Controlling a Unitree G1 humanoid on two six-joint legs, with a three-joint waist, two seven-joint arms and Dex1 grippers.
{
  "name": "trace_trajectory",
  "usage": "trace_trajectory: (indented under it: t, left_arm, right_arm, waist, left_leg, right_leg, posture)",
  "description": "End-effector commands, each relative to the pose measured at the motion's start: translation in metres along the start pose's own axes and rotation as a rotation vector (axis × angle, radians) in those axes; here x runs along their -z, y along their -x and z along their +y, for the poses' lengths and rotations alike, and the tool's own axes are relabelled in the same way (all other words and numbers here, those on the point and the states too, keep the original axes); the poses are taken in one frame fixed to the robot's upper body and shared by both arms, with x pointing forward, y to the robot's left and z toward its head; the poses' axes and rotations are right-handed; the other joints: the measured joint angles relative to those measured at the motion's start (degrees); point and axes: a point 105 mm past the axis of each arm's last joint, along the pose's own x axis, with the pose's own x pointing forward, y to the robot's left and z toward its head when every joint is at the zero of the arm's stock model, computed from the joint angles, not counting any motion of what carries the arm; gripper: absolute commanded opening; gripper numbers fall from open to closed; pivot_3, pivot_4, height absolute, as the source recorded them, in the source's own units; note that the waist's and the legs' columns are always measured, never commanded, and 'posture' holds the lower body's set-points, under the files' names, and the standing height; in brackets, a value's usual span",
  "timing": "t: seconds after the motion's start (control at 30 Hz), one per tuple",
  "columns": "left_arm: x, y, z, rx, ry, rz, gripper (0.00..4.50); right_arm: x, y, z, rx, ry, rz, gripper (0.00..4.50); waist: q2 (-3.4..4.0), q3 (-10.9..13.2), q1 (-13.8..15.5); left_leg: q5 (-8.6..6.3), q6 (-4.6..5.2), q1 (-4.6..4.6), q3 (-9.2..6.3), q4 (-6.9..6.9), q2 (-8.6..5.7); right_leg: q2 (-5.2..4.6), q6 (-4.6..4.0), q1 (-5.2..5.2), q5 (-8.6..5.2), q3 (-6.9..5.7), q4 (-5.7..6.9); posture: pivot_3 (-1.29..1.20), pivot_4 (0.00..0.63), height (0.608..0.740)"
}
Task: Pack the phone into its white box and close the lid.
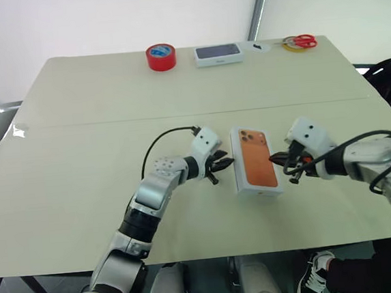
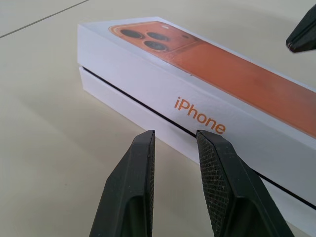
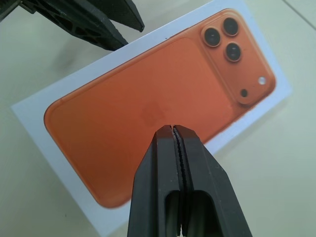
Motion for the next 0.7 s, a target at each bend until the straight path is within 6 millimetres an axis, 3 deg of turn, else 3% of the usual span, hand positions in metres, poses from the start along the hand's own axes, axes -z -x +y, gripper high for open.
trace_trajectory:
  t: [0.03,0.33,0.5,0.7]
  left_arm:
    - [-0.012,0.008,0.012,-0.04,-0.014,-0.048,1.38]
    - [-0.01,0.026,0.027,-0.081,0.004,-0.051,1.38]
    - [-0.01,0.024,0.024,-0.064,-0.007,-0.048,1.38]
    - [-0.011,0.02,0.021,-0.057,-0.011,-0.048,1.38]
  right_arm:
    - [-0.01,-0.001,-0.005,0.051,0.013,-0.032,0.03]
    - [0.015,0.003,-0.056,0.279,-0.07,0.065,0.03]
    - [0.026,-0.009,-0.05,0.239,-0.063,0.105,0.03]
    - [0.015,-0.017,-0.039,0.181,-0.061,0.056,0.03]
  waist:
    - [0.0,0.0,0.0]
    - [0.0,0.0,0.1]
    - [0.0,0.0,0.0]
    - [0.0,0.0,0.0]
  left_leg:
    - [0.0,0.0,0.0,-0.01,0.0,0.0]
    - [0.0,0.0,-0.01,0.01,0.0,-0.01]
    - [0.0,0.0,0.0,0.02,0.0,-0.01]
    - [0.0,0.0,0.01,0.02,0.0,0.0]
  right_leg:
    - [0.0,0.0,0.0,0.0,-0.01,0.0]
    - [-0.01,-0.01,0.01,0.0,0.0,-0.01]
    - [-0.01,0.0,0.01,0.01,0.0,0.0]
    - [0.01,0.01,0.01,0.01,0.0,0.01]
  posture:
    - [0.0,0.15,0.736]
    - [0.0,0.15,0.736]
    - [0.0,0.15,0.736]
    - [0.0,0.15,0.736]
